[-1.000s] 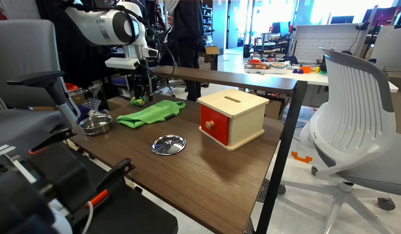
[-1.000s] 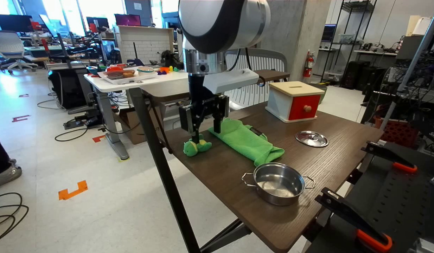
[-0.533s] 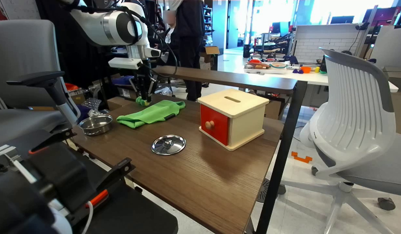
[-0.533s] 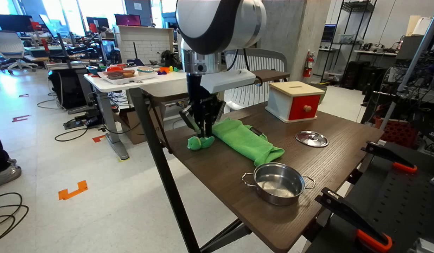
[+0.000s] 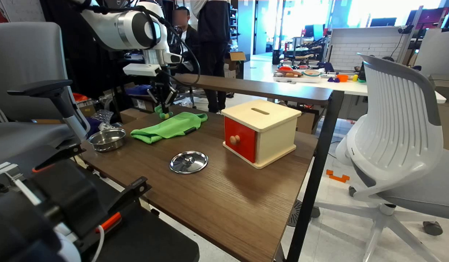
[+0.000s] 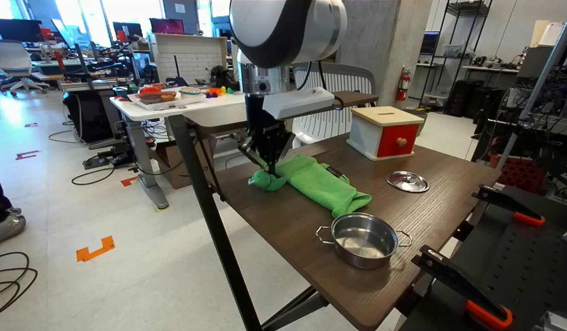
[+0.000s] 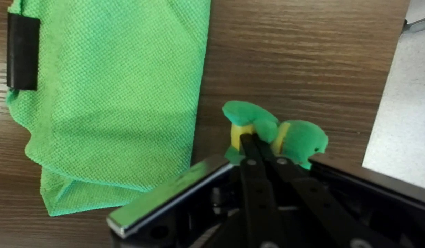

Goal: Move the green toy to the right

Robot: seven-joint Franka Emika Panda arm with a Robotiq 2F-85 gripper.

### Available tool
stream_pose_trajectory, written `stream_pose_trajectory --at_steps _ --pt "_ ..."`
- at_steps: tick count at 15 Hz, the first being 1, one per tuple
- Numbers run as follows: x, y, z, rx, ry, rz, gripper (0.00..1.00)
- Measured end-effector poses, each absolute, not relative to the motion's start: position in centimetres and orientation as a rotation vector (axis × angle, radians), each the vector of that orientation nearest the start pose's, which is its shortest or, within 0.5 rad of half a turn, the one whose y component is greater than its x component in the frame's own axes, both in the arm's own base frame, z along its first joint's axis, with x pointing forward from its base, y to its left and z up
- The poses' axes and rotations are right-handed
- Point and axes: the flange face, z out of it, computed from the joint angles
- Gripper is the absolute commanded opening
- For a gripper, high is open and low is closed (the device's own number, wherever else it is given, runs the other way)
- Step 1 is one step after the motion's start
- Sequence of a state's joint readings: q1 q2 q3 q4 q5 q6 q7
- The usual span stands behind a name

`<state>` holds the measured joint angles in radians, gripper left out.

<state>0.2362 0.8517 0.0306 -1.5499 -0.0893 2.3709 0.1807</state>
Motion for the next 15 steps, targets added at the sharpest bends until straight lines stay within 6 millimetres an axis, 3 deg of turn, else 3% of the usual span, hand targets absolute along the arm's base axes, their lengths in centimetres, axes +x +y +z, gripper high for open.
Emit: stream_pose_trajectory --at_steps 7,10,11,12,13,15 --pt "67.3 17.6 13.8 -3.183 -0.217 0.048 0.83" --pt "67.3 17.6 13.2 -3.183 -0.221 0.055 0.99" --pt "67.4 17.6 13.1 -3.182 -0.224 0.055 1.00" --pt "67.4 17.6 12.9 -3.182 -0.227 0.056 0.70" --pt "67.6 17.6 12.7 -3.182 -0.229 0.056 0.74" --pt "67.8 17.7 12.4 -3.182 -0.230 0.060 0.67"
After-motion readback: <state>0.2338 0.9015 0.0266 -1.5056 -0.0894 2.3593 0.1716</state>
